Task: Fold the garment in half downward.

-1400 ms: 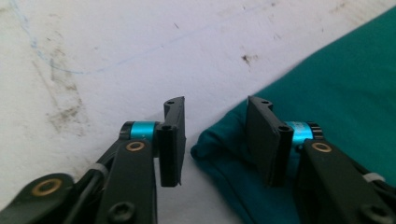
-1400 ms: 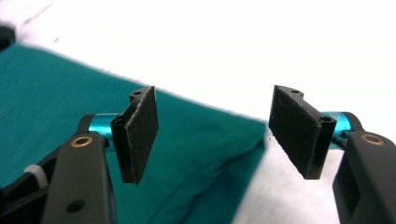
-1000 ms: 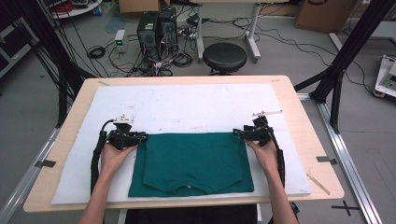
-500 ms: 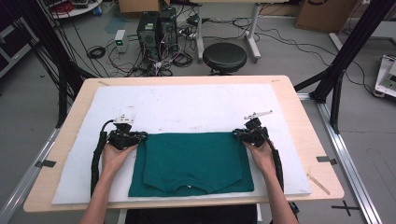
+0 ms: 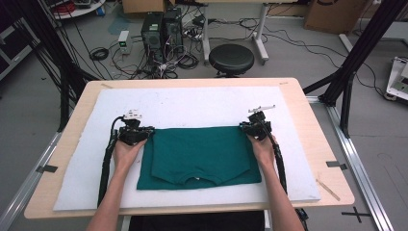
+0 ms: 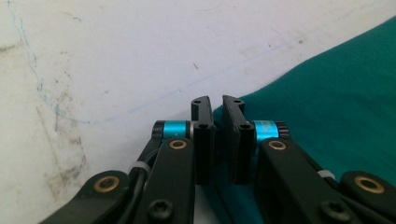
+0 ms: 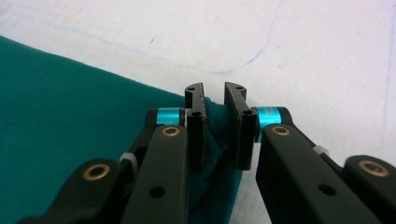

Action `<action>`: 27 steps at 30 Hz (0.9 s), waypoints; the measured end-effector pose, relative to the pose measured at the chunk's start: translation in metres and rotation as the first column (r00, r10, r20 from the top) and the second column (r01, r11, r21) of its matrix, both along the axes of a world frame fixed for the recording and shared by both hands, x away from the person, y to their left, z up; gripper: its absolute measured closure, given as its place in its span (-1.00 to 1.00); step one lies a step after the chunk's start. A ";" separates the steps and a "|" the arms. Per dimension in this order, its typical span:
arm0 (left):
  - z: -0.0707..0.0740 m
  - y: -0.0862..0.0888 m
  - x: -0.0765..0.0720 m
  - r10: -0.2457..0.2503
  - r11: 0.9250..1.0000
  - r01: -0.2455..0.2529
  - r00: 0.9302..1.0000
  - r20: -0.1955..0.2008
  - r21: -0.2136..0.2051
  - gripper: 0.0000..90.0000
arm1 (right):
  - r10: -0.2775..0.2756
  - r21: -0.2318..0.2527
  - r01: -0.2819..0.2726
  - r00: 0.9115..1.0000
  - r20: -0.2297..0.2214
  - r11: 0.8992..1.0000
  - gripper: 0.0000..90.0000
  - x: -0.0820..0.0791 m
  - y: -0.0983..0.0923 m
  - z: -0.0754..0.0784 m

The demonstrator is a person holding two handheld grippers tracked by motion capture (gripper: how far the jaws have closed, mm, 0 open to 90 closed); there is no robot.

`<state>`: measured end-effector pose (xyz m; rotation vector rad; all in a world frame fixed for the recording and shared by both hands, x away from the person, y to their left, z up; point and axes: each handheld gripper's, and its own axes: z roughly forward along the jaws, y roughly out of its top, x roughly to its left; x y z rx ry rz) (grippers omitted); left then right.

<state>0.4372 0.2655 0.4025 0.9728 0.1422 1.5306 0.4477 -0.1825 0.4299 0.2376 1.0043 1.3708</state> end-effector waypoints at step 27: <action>-0.020 0.005 -0.024 -0.026 1.000 0.027 0.996 0.087 -0.003 -0.07 | 0.048 0.047 -0.050 0.997 0.060 0.998 -0.33 -0.013 -0.015 -0.026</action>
